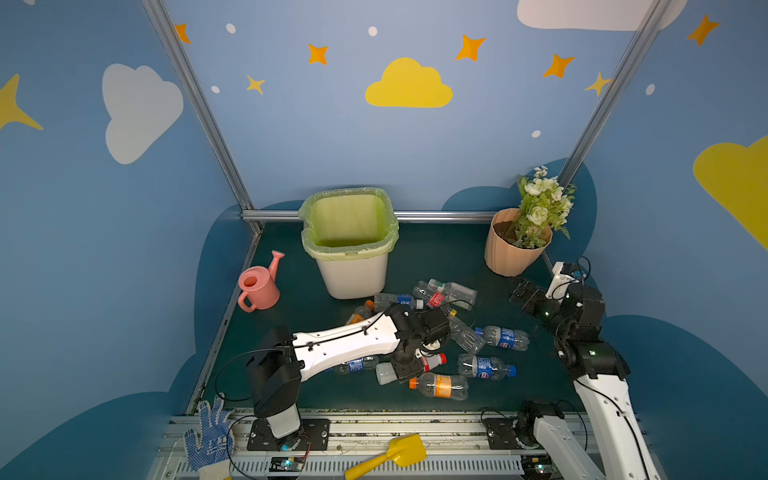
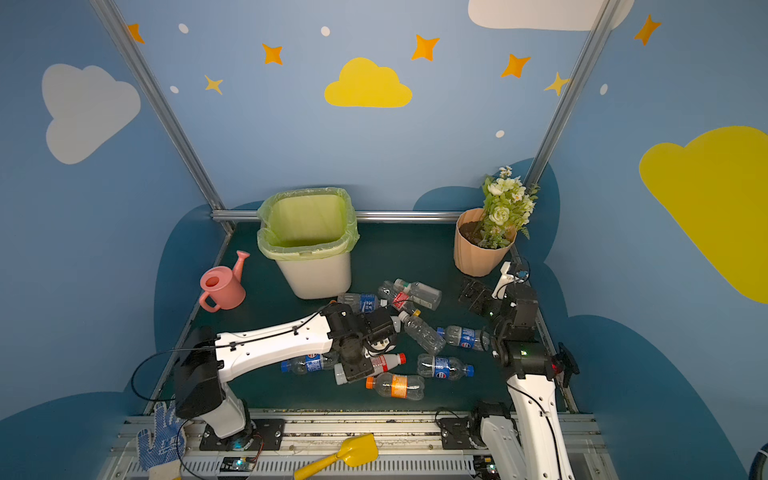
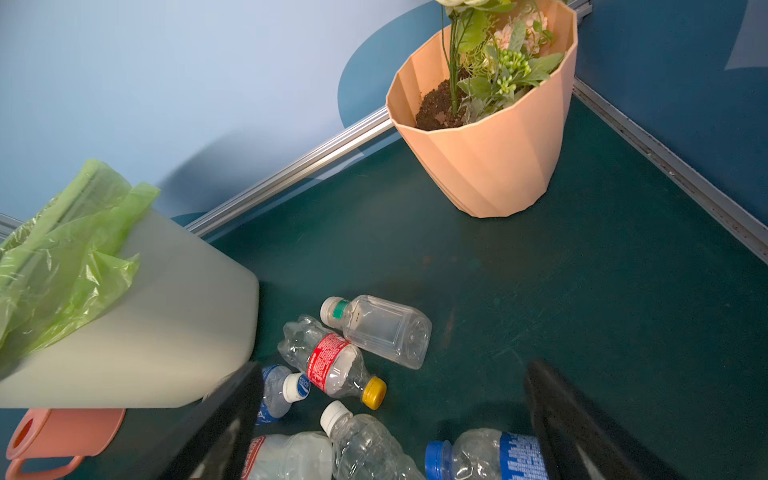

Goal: Throw the plastic bottles in the bin
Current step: 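Lower the left gripper onto the white red-labelled soy-milk bottle and grasp it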

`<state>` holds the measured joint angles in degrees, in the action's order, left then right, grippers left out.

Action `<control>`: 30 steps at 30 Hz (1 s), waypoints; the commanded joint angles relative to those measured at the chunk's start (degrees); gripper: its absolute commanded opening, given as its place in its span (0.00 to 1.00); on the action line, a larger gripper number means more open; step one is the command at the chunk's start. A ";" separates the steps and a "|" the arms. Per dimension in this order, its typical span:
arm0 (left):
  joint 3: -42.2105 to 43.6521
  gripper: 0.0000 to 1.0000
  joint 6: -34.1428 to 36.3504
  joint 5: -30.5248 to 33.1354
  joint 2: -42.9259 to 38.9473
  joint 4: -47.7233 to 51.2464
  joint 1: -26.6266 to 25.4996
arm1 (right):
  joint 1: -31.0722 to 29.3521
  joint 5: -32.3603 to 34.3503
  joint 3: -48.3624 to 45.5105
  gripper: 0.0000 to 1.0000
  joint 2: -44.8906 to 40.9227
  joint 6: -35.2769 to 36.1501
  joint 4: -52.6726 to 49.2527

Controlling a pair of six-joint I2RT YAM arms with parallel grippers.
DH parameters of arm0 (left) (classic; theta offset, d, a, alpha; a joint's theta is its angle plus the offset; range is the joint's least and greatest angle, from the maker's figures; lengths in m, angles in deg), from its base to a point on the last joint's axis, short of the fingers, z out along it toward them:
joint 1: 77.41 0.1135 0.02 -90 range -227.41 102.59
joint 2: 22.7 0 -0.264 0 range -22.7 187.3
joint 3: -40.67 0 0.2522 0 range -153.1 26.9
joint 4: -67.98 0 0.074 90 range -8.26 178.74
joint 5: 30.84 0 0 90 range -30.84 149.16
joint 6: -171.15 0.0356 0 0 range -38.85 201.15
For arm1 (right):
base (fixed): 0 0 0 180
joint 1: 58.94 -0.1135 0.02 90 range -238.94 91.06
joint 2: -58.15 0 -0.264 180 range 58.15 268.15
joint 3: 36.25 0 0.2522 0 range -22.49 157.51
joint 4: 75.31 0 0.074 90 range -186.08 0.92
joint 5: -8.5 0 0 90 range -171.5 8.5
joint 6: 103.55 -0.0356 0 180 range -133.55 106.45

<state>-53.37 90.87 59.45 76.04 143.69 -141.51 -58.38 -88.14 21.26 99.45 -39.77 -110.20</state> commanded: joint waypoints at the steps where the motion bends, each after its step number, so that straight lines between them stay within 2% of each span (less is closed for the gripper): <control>1: 1.19 0.68 1.48 -0.29 1.26 -0.54 -0.14 | 0.23 -0.49 -0.89 0.97 -1.04 -0.85 -0.67; 10: 3.26 0.65 2.48 -0.20 2.96 -3.39 0.68 | 0.60 -0.66 -1.01 0.97 -1.29 -1.11 -1.20; 18: 4.67 0.57 4.02 -2.04 3.83 -5.83 2.03 | 0.85 -0.75 -1.43 0.97 -1.66 -1.47 -1.45; 30: 5.93 0.55 6.93 -3.63 5.21 -6.91 3.11 | 0.94 -0.57 -1.82 0.97 -2.27 -2.17 -1.79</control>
<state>-48.19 96.33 56.79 80.50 136.85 -138.75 -57.53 -88.46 20.10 98.03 -41.37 -111.12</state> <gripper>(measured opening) 0.556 0.970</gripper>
